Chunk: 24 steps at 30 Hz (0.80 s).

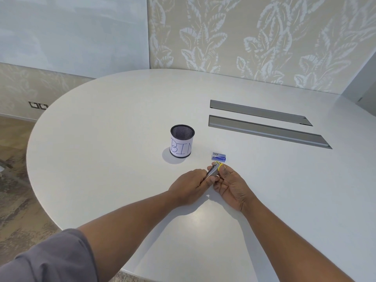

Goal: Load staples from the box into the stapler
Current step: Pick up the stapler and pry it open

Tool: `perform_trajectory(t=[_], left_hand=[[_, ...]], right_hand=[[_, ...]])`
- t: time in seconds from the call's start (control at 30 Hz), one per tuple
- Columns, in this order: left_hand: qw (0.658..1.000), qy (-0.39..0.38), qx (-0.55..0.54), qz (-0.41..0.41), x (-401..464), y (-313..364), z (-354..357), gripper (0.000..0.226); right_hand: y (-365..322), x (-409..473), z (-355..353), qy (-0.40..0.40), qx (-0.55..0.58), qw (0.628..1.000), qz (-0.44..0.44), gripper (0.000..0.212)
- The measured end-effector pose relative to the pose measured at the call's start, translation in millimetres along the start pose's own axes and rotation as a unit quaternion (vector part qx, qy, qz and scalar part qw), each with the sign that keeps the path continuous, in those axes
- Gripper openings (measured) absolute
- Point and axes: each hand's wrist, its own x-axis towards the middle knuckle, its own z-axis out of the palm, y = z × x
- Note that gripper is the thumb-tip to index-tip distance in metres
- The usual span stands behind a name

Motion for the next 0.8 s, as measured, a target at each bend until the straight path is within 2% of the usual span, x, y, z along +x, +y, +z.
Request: perform_trajectory(t=[0.13, 0.4, 0.57, 0.8], left_hand=[[1.000, -0.001, 0.007, 0.009, -0.1, -0.7, 1.4, 0.060], [1.000, -0.001, -0.006, -0.003, 1.3, -2.2, 2.0, 0.057], [1.000, -0.002, -0.003, 0.012, 0.4, -2.9, 3.3, 0.058], [1.000, 0.009, -0.003, 0.001, 3.7, -5.5, 4.5, 0.056]], right_hand=[[-0.7, -0.2, 1.1, 0.002, -0.001, 1.000, 0.005, 0.029], [-0.3, 0.3, 1.1, 0.003, -0.008, 1.000, -0.002, 0.041], [0.4, 1.2, -1.1, 0.010, -0.003, 1.000, 0.001, 0.030], [-0.4, -1.7, 3.9, 0.009, -0.011, 1.000, -0.011, 0.042]])
